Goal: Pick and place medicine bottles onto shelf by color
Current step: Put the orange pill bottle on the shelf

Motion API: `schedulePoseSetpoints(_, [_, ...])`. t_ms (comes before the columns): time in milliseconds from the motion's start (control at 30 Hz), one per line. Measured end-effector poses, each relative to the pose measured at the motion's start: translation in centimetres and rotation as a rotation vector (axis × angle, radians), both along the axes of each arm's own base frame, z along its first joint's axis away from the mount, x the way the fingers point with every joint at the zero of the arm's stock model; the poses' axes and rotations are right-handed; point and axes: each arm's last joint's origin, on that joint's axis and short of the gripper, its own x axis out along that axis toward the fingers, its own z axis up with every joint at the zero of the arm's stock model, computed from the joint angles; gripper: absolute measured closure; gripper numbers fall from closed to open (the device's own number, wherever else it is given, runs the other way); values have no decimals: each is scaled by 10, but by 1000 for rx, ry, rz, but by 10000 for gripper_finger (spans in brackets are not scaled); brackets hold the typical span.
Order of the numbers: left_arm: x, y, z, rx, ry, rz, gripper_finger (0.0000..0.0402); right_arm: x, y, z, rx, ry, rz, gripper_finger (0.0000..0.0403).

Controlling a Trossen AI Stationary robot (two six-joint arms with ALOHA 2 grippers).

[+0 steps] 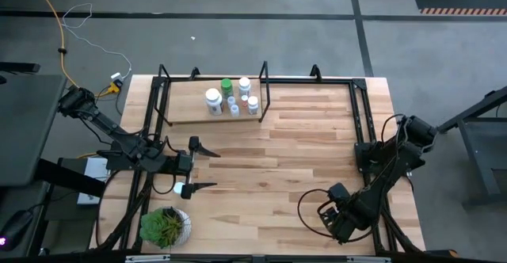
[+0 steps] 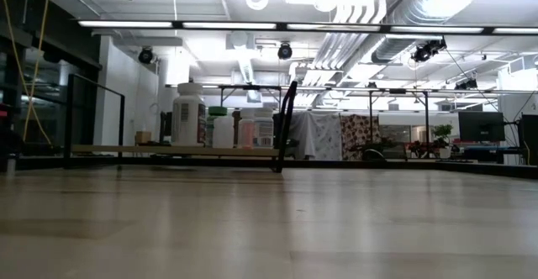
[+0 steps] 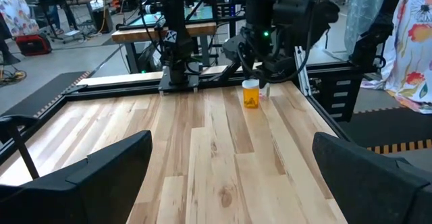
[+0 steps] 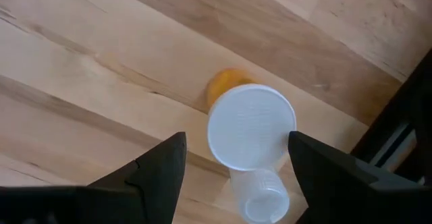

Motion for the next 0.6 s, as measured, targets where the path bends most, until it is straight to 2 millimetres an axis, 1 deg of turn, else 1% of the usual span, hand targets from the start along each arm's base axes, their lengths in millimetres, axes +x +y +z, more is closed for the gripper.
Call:
schedulePoseSetpoints(267, [0,0,0,0,0,0,2,-5,-7,0,-71,51,-23,151])
schedulePoseSetpoints(600, [0,0,0,-1,0,0,2,-5,-6,0,-66,45,-41,151])
